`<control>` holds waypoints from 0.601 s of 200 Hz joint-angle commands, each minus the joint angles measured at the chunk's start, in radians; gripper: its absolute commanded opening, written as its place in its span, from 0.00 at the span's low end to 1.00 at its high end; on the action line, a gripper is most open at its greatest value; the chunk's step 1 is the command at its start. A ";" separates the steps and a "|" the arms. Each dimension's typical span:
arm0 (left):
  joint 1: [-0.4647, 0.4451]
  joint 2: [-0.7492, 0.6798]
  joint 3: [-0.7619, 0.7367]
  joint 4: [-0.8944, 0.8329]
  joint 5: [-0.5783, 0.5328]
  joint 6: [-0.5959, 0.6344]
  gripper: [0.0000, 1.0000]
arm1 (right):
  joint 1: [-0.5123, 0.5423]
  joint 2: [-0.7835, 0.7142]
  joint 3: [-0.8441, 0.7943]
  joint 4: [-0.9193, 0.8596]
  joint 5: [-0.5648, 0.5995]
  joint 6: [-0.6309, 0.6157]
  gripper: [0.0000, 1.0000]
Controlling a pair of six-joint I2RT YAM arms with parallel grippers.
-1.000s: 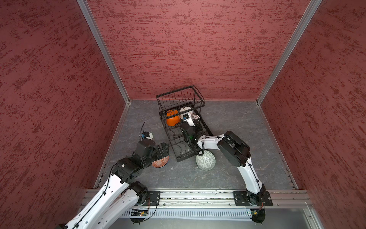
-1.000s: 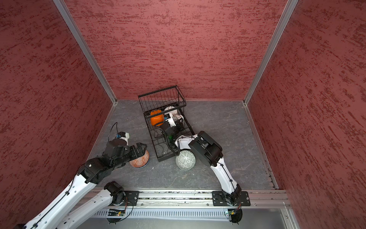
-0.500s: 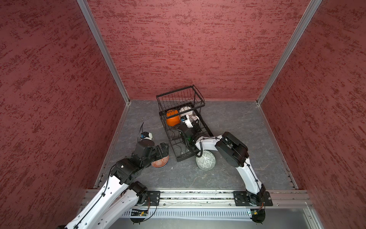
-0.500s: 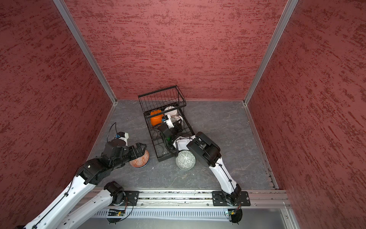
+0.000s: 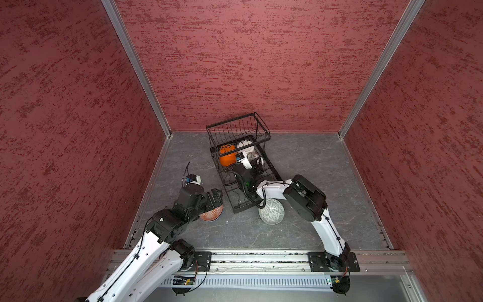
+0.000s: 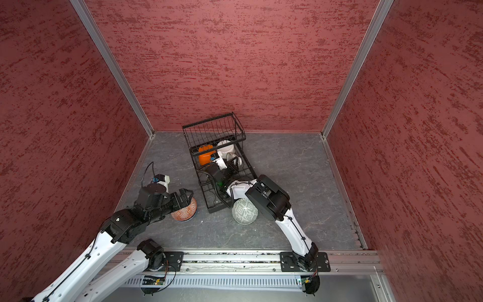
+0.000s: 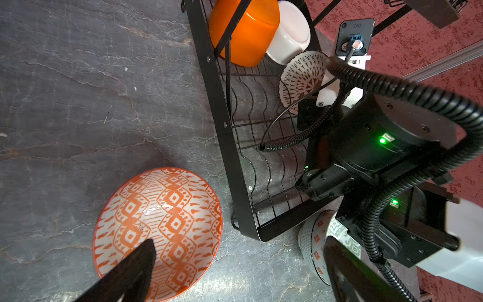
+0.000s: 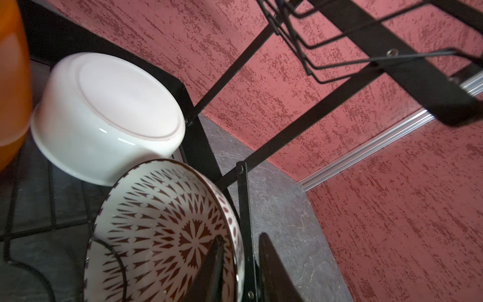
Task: Load the bowls into the dish rack
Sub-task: 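Open the right gripper, releasing the maroon-patterned bowl against the white bowl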
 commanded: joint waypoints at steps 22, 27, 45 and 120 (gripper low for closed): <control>0.010 -0.017 -0.015 -0.015 -0.001 0.016 1.00 | 0.005 0.016 0.046 0.037 0.012 -0.039 0.44; 0.012 -0.018 -0.014 -0.016 -0.001 0.015 1.00 | 0.005 0.015 0.046 0.037 0.013 -0.040 0.47; 0.012 -0.018 -0.017 -0.016 0.001 0.016 0.99 | 0.004 0.009 0.045 0.039 0.012 -0.045 0.58; 0.017 -0.019 -0.017 -0.016 0.007 0.014 1.00 | 0.005 -0.055 0.038 -0.122 -0.035 0.091 0.97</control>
